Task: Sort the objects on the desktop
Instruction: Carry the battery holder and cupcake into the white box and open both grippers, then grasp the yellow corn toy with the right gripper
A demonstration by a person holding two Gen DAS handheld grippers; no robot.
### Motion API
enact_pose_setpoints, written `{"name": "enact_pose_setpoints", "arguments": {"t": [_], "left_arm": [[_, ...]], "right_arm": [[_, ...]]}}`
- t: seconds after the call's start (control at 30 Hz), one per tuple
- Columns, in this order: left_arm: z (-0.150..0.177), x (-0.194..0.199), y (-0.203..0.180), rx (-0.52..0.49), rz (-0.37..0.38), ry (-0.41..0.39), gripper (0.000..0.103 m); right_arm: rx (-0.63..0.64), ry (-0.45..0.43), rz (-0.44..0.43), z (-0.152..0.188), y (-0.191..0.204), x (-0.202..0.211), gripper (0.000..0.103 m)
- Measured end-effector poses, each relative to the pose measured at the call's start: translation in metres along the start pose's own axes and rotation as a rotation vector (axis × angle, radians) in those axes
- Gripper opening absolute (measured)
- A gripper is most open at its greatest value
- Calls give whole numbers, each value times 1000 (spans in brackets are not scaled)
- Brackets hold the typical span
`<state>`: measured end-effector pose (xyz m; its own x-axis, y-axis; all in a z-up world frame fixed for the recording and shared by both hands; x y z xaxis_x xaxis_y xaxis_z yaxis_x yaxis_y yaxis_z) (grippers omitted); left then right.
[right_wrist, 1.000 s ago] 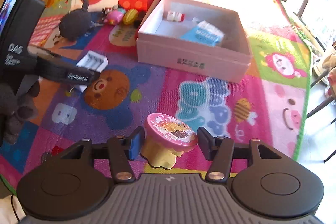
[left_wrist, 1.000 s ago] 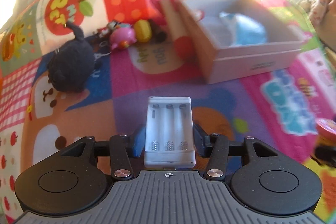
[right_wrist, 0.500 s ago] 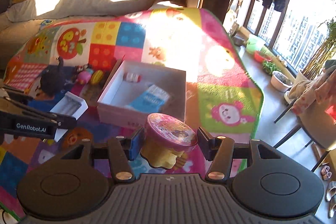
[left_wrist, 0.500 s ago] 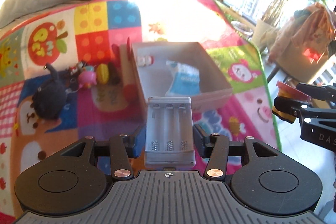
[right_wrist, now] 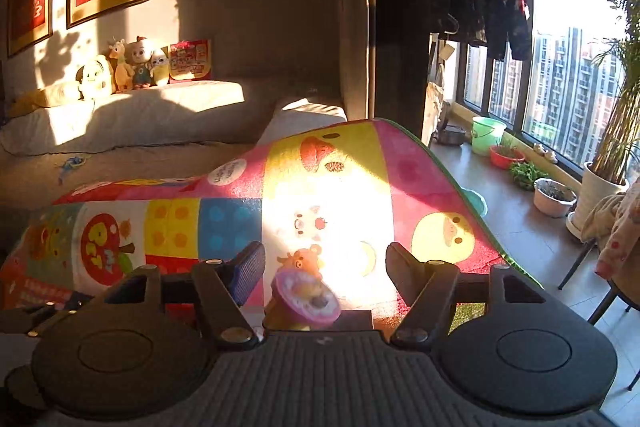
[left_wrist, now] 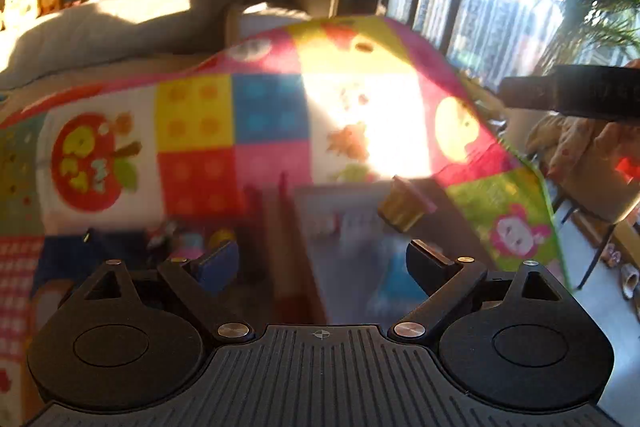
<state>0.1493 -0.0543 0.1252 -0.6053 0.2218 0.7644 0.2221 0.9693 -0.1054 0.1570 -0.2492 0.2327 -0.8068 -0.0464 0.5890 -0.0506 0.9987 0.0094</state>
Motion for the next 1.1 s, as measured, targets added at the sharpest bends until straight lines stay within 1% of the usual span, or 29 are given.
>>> {"name": "enact_pose_setpoints", "arguments": {"t": [0.03,0.1,0.17,0.23,0.27,0.33,0.4,0.47,0.57,0.67,0.7,0.73,0.8,0.9,1.03,1.1], "left_arm": [[16,-6,11,11,-30,45,95],[48,-18,31,46,-76,139,95],[82,-22,54,90,-105,220,95],[106,-20,71,123,-147,280,96],[119,-9,80,137,-165,299,96],[135,2,93,159,-196,331,97],[146,10,107,183,-224,342,98],[149,19,117,204,-257,333,100],[149,27,136,243,-299,300,100],[148,33,152,292,-302,267,100],[148,35,157,300,-296,260,100],[149,37,160,305,-287,254,100],[152,42,164,300,-269,244,100],[157,46,170,283,-237,245,100],[164,49,174,277,-200,243,100],[166,48,175,276,-189,239,100]], "right_arm": [[-1,18,5,9,3,-5,77],[4,77,12,39,12,-13,83],[38,163,15,74,26,-23,83],[71,235,16,103,43,-29,83],[79,266,9,116,51,-30,83],[88,320,-23,133,68,-28,83],[105,354,-57,147,85,-26,85],[145,369,-92,153,103,-22,86],[222,355,-125,149,133,-28,86],[270,318,-136,134,160,-46,85],[283,307,-136,127,169,-55,77],[298,297,-133,120,177,-65,63],[328,298,-118,107,194,-88,49],[315,298,-66,90,208,-129,47],[235,325,-10,75,213,-182,47],[182,350,-25,73,211,-206,47]]}}
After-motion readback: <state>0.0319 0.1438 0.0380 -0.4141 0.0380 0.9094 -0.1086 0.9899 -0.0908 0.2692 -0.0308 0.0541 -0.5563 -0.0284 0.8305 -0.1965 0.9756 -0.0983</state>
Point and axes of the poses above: each gripper's, at about its wrist camera, not at the fingertips, and x roughly against the way its jaws point, y to its left, z to its underside, the point moved 2 cm from there along -x, roughly the way its jaws point, and after that the axes turned 9 degrees about y, right-handed, at the moved point
